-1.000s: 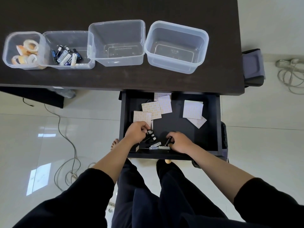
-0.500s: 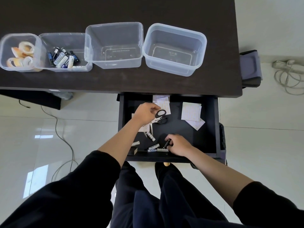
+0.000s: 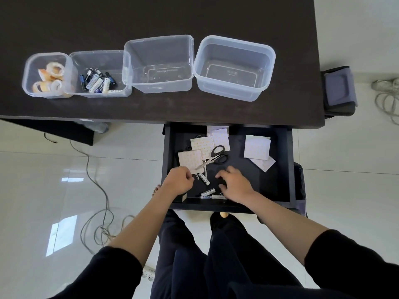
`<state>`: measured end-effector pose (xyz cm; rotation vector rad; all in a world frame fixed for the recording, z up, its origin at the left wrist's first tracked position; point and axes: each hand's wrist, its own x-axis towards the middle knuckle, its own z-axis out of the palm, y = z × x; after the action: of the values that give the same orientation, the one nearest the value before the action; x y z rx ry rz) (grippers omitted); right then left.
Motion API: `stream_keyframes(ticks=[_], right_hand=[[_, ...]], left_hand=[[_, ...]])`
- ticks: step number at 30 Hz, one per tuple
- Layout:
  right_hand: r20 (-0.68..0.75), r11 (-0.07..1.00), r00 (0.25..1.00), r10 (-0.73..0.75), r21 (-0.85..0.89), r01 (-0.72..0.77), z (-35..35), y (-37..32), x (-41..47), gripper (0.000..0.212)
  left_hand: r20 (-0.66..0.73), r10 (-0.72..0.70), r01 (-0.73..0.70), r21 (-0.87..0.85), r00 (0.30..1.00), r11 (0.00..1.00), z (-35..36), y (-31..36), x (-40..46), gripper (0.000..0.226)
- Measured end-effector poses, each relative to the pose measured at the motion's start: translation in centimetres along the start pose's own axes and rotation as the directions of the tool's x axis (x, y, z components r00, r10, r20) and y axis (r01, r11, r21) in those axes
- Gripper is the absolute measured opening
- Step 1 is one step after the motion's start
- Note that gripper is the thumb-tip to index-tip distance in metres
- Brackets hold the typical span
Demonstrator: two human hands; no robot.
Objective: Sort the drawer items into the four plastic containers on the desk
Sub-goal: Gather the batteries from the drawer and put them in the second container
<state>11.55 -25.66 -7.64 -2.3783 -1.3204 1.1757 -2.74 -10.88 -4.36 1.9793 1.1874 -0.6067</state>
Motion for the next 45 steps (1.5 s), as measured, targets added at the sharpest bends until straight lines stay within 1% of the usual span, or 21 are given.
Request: stream_keyframes(ticks=[3,6,8,11,13,16,18,20,21,22,24,26,28,30,32,34,36,38,40,42,45], right_hand=[[0.049,0.979,0.985,-0.164,-0.114,0.168,0.1,-1.5,0.5,0.047],[0.165,0.938,0.961,-0.221,-0.234,0.256,0.8,-2.5,1.0,0.059],[0.224,0.905,0.947,-0.231,-0.308,0.293,0.8,-2.7,1.1,0.055],[0.267,0.849,0.931,-0.248,-0.402,0.342,0.4,-2.0,1.1,0.036],[0.275,0.874,0.932,-0.235,-0.360,0.327,-0.2,-1.2,0.9,0.029],[0.258,0.950,0.947,-0.191,-0.194,0.244,-1.2,0.0,0.4,0.023],[0.210,0.977,0.966,-0.153,-0.113,0.179,-1.9,0.9,0.1,0.022],[0.173,0.993,0.981,-0.092,-0.064,0.104,-2.3,2.0,-0.2,0.030],[0.175,0.997,0.983,-0.056,-0.041,0.064,-2.3,2.6,-0.2,0.035],[0.185,1.000,0.982,-0.023,-0.017,0.026,-2.3,2.9,-0.3,0.038],[0.221,0.999,0.975,0.025,0.029,-0.032,-1.8,3.3,-0.4,0.041],[0.259,0.997,0.965,0.047,0.051,-0.062,-1.1,3.3,-0.5,0.039],[0.271,0.996,0.961,0.058,0.045,-0.072,-0.8,3.1,-0.6,0.035],[0.279,0.993,0.958,0.064,0.073,-0.088,-0.9,3.1,-0.6,0.032],[0.302,0.987,0.951,0.064,0.123,-0.105,-1.2,3.3,-0.6,0.032],[0.319,0.981,0.946,0.052,0.160,-0.108,-1.3,3.5,-0.6,0.034],[0.315,0.977,0.948,0.051,0.183,-0.113,-1.3,3.5,-0.7,0.036],[0.307,0.969,0.950,0.062,0.209,-0.131,-1.2,3.5,-0.8,0.038],[0.317,0.969,0.946,0.063,0.207,-0.134,-1.2,3.5,-0.7,0.044],[0.344,0.977,0.937,0.055,0.174,-0.121,-1.2,3.5,-0.7,0.049],[0.371,0.994,0.928,0.039,0.077,-0.073,-1.1,3.2,-0.6,0.049]], left_hand=[[0.132,-0.038,0.017,0.158,0.990,0.987,0.6,-0.2,0.3,0.015],[0.187,-0.040,-0.007,0.242,0.982,0.970,1.2,-0.2,0.2,0.008],[0.204,-0.021,-0.020,0.196,0.979,0.980,1.9,-0.3,0.3,0.015],[0.204,0.004,-0.021,0.078,0.979,0.997,2.4,-0.5,0.3,0.030],[0.230,0.021,-0.028,0.027,0.973,0.999,2.5,-0.6,0.4,0.034],[0.270,0.034,-0.035,-0.001,0.962,0.999,2.8,-0.5,0.8,0.036],[0.238,0.045,-0.051,0.021,0.970,0.998,3.1,-0.3,0.8,0.034],[0.137,0.019,-0.038,0.135,0.990,0.990,3.4,0.1,0.6,0.034],[0.100,-0.023,0.001,0.217,0.995,0.976,3.5,0.2,0.4,0.037],[0.091,-0.070,0.042,0.284,0.993,0.958,3.5,0.4,0.2,0.041],[0.115,-0.108,0.063,0.337,0.987,0.939,3.5,0.6,0.0,0.044],[0.138,-0.078,0.034,0.297,0.987,0.954,3.6,0.5,0.3,0.043],[0.151,-0.022,-0.007,0.192,0.988,0.981,3.6,0.2,0.6,0.041],[0.157,0.042,-0.057,0.093,0.987,0.994,3.7,0.0,0.8,0.041],[0.153,0.103,-0.101,-0.017,0.983,0.995,3.8,0.1,0.9,0.040],[0.157,0.135,-0.115,-0.130,0.978,0.985,4.0,0.5,1.0,0.040],[0.199,0.155,-0.112,-0.209,0.968,0.971,4.3,1.1,1.1,0.044],[0.246,0.178,-0.129,-0.203,0.953,0.971,5.0,1.7,1.2,0.049],[0.244,0.198,-0.158,-0.173,0.949,0.972,5.6,2.3,1.3,0.050],[0.216,0.212,-0.183,-0.149,0.953,0.972,6.0,2.6,1.3,0.047],[0.220,0.195,-0.181,-0.081,0.956,0.980,6.2,2.5,1.3,0.041]])
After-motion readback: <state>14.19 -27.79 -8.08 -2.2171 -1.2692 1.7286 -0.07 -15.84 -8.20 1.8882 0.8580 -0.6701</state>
